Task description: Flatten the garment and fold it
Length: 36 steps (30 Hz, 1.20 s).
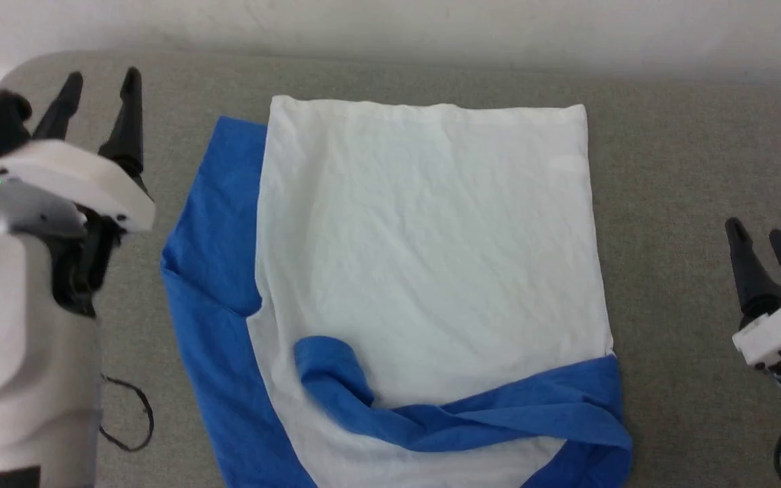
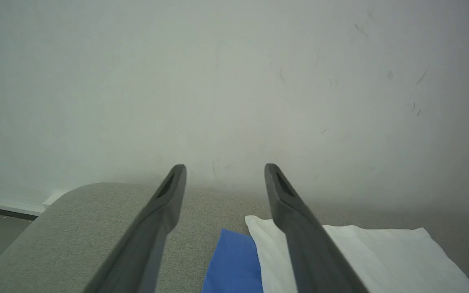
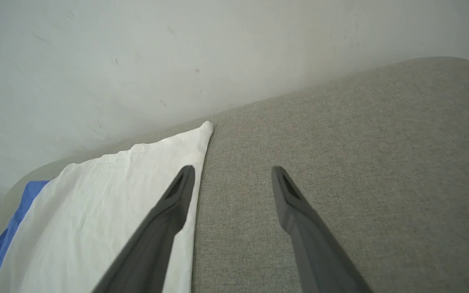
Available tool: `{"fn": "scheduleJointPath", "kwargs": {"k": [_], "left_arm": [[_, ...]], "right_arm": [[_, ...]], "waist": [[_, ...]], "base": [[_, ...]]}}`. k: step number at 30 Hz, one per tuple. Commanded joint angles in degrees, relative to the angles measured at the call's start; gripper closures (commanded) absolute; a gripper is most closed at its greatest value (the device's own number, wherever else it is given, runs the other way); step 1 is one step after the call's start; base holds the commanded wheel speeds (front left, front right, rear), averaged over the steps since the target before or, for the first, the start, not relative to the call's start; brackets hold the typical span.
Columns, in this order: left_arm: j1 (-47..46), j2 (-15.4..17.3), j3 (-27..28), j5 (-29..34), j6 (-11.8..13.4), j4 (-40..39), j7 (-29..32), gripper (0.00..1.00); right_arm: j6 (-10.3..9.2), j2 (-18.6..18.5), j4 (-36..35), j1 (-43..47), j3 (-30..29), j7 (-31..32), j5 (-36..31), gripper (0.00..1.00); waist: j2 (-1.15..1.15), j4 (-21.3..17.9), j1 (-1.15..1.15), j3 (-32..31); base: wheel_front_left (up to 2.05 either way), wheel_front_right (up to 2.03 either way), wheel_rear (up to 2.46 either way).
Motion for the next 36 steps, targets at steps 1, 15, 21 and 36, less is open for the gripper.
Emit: {"fn": "scheduleJointPath", "kwargs": {"k": [1,15,21,36], "left_arm": [[-2.47,1.09,-0.57,-0.25,-0.41,1.71,2.29,0.0],[-22.35,8.16,-4.17,-2.91,1.14,18.26,35.23,0.0],[-23.09,8.69,-4.96,-3.03,2.6,20.37,40.89,0.0],[-18.85,5.91,-0.95,-8.41,4.56,18.75,38.05,1.0]], "right_arm": [[-0.04,0.11,-0.62,-1.19,0.31,0.22,-0.24,0.0],[-0.04,0.11,-5.83,-3.64,1.14,3.29,-1.03,0.0],[-0.04,0.11,-7.05,-3.33,1.39,3.84,-1.34,0.0],[-0.04,0.12,-6.64,-2.94,3.32,4.18,-1.51,0.0]], "waist": [[0.0,-1.99,0.0,5.25],[0.0,-6.3,0.0,15.9],[0.0,-6.54,0.0,17.3],[0.0,-5.15,0.0,16.36]], "base": [[0.0,0.0,0.0],[0.0,0.0,0.0],[0.0,0.0,0.0],[0.0,0.0,0.0]]}}
